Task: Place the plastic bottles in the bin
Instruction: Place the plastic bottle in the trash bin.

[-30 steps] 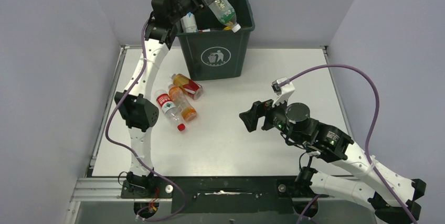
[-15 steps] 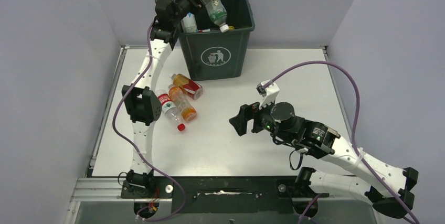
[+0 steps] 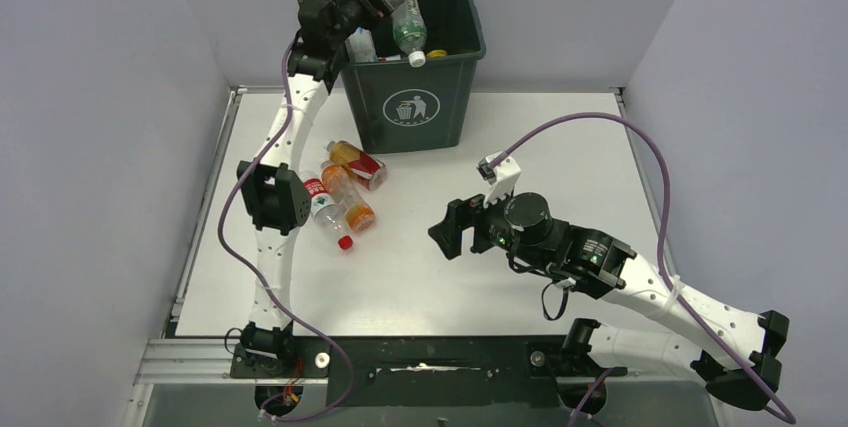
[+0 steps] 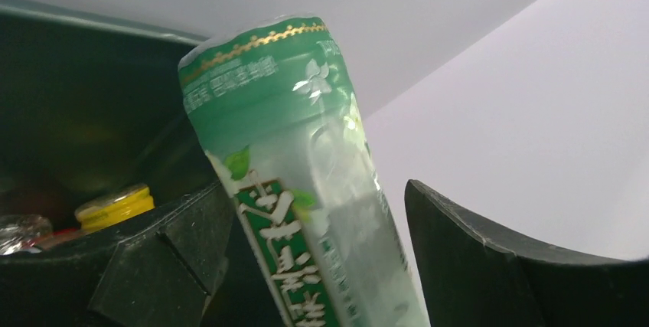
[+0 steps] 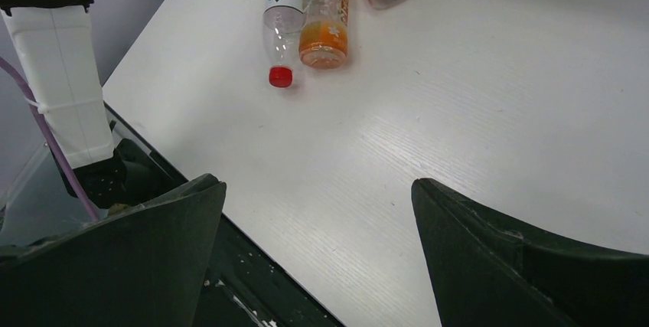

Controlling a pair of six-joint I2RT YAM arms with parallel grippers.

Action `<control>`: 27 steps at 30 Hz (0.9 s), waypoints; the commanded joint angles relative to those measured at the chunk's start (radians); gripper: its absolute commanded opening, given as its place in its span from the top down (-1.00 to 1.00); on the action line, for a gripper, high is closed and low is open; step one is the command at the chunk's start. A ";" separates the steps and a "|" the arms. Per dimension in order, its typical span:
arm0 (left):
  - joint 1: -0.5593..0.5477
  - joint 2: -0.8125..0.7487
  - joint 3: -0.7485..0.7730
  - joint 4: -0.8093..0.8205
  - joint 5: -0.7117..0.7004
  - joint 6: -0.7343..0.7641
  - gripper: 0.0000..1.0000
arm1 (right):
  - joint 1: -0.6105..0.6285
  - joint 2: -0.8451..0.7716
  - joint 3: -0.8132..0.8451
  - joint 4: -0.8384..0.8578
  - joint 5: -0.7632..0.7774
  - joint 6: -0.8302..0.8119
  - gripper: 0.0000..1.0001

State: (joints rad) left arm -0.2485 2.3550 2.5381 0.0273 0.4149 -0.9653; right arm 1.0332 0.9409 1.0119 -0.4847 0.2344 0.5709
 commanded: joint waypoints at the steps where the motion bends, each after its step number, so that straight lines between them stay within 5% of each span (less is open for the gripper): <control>1: 0.023 0.025 0.047 -0.030 -0.017 0.030 -0.65 | 0.009 0.001 0.006 0.061 -0.009 0.011 -0.96; 13: 0.026 -0.056 0.003 -0.168 -0.002 0.133 -0.68 | 0.019 0.013 -0.006 0.082 -0.015 0.017 -0.96; 27: 0.076 -0.551 -0.346 -0.439 -0.048 0.292 -0.68 | 0.029 0.064 -0.039 0.142 -0.047 0.017 -0.96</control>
State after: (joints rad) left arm -0.1974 2.0205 2.2826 -0.3725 0.3916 -0.7403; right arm 1.0519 0.9810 0.9688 -0.4225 0.2066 0.5861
